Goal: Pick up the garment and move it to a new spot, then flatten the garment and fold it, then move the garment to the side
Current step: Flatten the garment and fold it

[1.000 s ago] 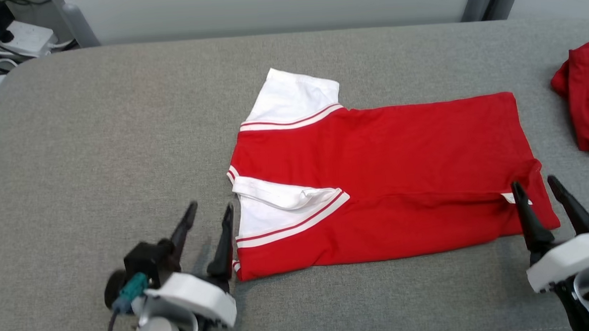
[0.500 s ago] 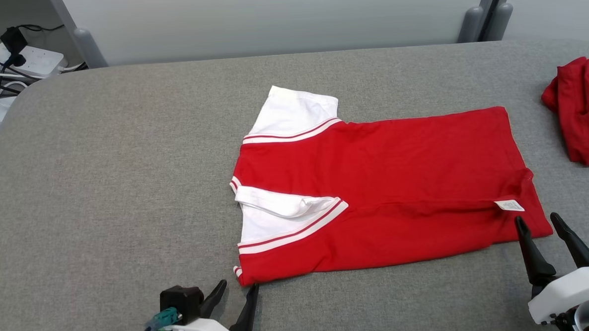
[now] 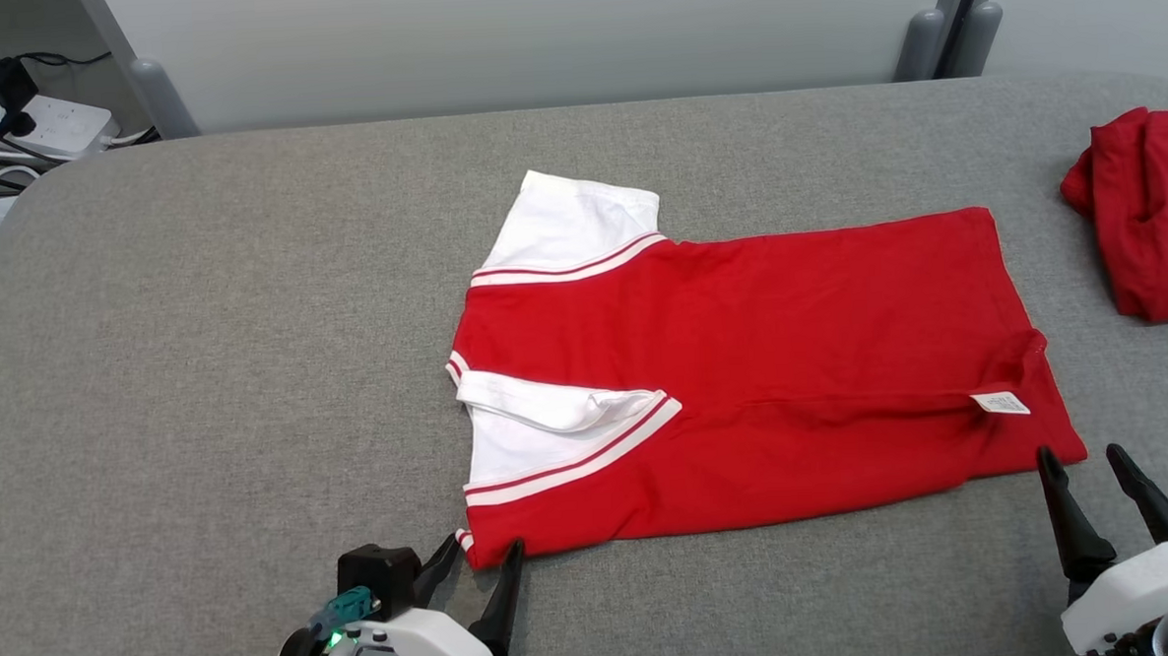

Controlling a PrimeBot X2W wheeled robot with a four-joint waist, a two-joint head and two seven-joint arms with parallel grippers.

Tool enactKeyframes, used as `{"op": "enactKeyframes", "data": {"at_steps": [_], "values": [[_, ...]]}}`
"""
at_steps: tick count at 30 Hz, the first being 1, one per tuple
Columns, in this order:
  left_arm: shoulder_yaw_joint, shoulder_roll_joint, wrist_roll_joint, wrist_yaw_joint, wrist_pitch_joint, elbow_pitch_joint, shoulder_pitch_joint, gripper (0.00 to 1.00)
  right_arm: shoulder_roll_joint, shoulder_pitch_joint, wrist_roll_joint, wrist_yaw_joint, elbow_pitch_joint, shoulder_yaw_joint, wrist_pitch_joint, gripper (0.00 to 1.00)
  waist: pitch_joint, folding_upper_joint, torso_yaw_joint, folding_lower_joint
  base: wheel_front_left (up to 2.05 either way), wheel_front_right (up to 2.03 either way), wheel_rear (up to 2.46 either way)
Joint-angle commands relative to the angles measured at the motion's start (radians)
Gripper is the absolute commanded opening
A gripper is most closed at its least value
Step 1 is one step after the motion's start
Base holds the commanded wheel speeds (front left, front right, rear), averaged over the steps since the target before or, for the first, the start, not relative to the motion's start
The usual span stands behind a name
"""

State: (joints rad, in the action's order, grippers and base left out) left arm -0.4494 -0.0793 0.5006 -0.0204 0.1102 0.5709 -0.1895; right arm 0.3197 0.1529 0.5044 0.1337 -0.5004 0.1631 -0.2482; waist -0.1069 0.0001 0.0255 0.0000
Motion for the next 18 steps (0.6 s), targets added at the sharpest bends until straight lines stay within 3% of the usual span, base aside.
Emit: {"op": "enactKeyframes", "data": {"at_steps": [1,2,3,5,18], "values": [[0.025,-0.010,0.000,-0.012,0.018,-0.008,-0.048,1.00,0.029,-0.012,0.020,-0.003,-0.009,0.007,-0.013,1.00,-0.002,-0.0001,-0.002,0.0000,0.00,0.00,0.00],[0.021,-0.013,-0.005,-0.012,0.023,-0.004,-0.053,1.00,0.031,-0.009,0.024,-0.003,-0.020,0.010,-0.013,1.00,-0.004,-0.0001,-0.003,0.0000,0.00,0.00,0.00],[0.017,-0.015,-0.011,-0.014,0.028,0.000,-0.058,0.49,0.031,-0.005,0.035,-0.003,-0.032,0.009,-0.013,1.00,-0.006,-0.0001,-0.004,0.0000,0.00,0.00,0.00],[0.013,-0.018,-0.015,-0.018,0.038,0.004,-0.069,0.00,0.032,0.010,0.060,-0.003,-0.055,0.009,-0.011,1.00,-0.013,-0.0001,-0.007,0.0000,0.00,0.00,0.00],[-0.026,-0.045,-0.049,-0.039,0.045,0.017,-0.138,0.00,0.068,0.177,0.244,-0.003,-0.257,0.031,0.085,1.00,-0.069,-0.0001,-0.053,0.0000,0.00,0.00,0.00]]}}
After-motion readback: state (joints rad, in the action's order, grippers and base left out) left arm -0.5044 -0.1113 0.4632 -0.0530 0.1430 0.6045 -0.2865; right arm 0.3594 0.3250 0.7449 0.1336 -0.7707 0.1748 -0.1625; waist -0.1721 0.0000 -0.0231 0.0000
